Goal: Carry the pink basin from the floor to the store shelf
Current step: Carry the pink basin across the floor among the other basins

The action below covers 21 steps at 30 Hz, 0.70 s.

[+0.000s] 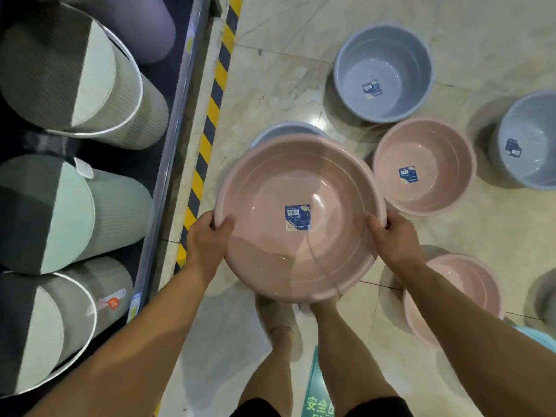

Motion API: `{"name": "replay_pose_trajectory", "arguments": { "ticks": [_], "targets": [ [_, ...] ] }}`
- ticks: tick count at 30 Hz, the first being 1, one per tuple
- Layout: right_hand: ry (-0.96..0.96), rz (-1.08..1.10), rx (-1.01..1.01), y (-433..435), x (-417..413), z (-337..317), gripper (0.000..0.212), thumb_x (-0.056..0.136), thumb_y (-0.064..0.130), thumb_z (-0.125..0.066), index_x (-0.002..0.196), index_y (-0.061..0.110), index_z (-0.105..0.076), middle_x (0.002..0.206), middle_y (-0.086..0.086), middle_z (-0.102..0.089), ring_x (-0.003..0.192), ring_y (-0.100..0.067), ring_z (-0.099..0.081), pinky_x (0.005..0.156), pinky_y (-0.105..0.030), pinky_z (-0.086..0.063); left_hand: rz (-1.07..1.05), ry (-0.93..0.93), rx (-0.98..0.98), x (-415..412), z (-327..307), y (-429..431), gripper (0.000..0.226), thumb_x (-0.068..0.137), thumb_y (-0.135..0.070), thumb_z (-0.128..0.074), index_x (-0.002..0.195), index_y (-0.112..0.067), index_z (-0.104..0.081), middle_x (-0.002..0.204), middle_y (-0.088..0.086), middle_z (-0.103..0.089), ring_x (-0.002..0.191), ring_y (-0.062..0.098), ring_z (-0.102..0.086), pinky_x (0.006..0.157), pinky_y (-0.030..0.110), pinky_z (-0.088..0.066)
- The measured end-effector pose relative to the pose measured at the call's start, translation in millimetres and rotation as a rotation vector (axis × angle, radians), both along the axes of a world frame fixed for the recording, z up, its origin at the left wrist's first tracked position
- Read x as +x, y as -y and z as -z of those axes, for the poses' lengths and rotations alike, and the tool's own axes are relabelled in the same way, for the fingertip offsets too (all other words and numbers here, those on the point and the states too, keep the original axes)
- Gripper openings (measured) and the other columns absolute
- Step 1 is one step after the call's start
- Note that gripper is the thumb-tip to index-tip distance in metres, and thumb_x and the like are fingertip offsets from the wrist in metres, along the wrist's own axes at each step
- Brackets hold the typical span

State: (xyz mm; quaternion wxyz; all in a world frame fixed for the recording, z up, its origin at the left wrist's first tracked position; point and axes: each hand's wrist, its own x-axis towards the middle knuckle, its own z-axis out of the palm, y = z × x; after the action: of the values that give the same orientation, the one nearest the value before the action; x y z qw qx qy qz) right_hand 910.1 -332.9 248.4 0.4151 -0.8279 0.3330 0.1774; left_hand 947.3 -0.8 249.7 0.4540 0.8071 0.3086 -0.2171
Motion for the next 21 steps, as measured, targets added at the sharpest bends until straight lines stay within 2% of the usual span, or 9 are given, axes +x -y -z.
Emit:
{"name": "replay_pose_trajectory", "arguments": {
  "ticks": [2,4,8,10,13,16,18,21],
  "targets": [
    [0.000,0.001,-0.007,0.9,20.2,7.1,0.020,0.098,0.033,-0.060,0.102,0.015,-0.069,0.076,0.004,-0.065,0.071,-0.019,-0.061,0.064,-0.028,-0.042,-0.017,-0.022,0.029,20.7,7.6,2.9,0.024,0.094,-0.027,-0.066,0.080,-0.006,-0.063,0.075,0.005,-0.057,0.069,0.020,-0.049,0.056,0.028,-0.041],
    [-0.010,-0.001,0.002,3.7,40.1,17.8,0.015,0.098,0.032,-0.060,0.097,0.018,-0.066,0.074,0.010,-0.063,0.069,-0.009,-0.059,0.060,-0.026,-0.040,-0.040,-0.048,0.051,39.1,19.1,7.4,0.021,0.093,-0.027,-0.065,0.084,-0.008,-0.065,0.078,0.007,-0.061,0.070,0.020,-0.052,0.054,0.026,-0.044],
    [-0.015,-0.047,0.029,7.7,82.1,37.1,0.013,0.099,0.029,-0.059,0.097,0.017,-0.063,0.073,0.012,-0.059,0.067,-0.004,-0.056,0.059,-0.025,-0.039,-0.078,-0.072,0.086,68.3,39.2,14.1,0.016,0.093,-0.031,-0.065,0.089,-0.016,-0.071,0.077,0.003,-0.066,0.069,0.021,-0.059,0.063,0.030,-0.046],
    [-0.041,-0.053,0.034,11.0,98.6,43.7,0.014,0.099,0.028,-0.059,0.094,0.015,-0.060,0.071,0.010,-0.057,0.065,-0.010,-0.054,0.060,-0.028,-0.038,-0.105,-0.088,0.102,81.2,46.5,21.2,0.019,0.094,-0.031,-0.066,0.095,-0.013,-0.072,0.079,0.003,-0.067,0.073,0.023,-0.061,0.065,0.031,-0.046],
    [-0.068,-0.046,0.053,15.9,118.7,54.8,0.016,0.099,0.026,-0.058,0.091,0.013,-0.062,0.070,0.008,-0.059,0.071,-0.022,-0.056,0.066,-0.030,-0.039,-0.145,-0.092,0.123,98.6,53.8,29.0,0.019,0.095,-0.030,-0.067,0.093,-0.011,-0.072,0.077,0.003,-0.066,0.076,0.025,-0.061,0.062,0.029,-0.044],
    [-0.123,-0.019,0.061,19.3,136.7,72.6,0.016,0.099,0.026,-0.059,0.101,0.013,-0.067,0.074,0.011,-0.060,0.078,-0.024,-0.058,0.070,-0.029,-0.039,-0.122,-0.074,0.146,112.6,68.6,30.9,0.025,0.093,-0.032,-0.069,0.091,-0.008,-0.075,0.079,0.012,-0.067,0.078,0.030,-0.062,0.065,0.035,-0.047],
    [-0.135,-0.005,0.053,19.5,146.3,85.7,0.021,0.097,0.029,-0.060,0.107,0.013,-0.070,0.074,0.012,-0.060,0.076,-0.021,-0.058,0.066,-0.028,-0.038,-0.123,-0.086,0.163,121.2,81.9,30.1,0.027,0.091,-0.035,-0.069,0.091,-0.009,-0.076,0.085,0.017,-0.070,0.080,0.029,-0.064,0.066,0.038,-0.051],
    [-0.122,-0.008,0.040,19.7,158.7,108.8,0.020,0.096,0.029,-0.061,0.107,0.018,-0.072,0.074,0.014,-0.062,0.068,-0.005,-0.057,0.057,-0.023,-0.039,-0.133,-0.136,0.169,135.3,108.8,28.3,0.027,0.090,-0.035,-0.069,0.084,-0.010,-0.074,0.078,0.008,-0.064,0.075,0.022,-0.057,0.061,0.032,-0.046]
  ]
}}
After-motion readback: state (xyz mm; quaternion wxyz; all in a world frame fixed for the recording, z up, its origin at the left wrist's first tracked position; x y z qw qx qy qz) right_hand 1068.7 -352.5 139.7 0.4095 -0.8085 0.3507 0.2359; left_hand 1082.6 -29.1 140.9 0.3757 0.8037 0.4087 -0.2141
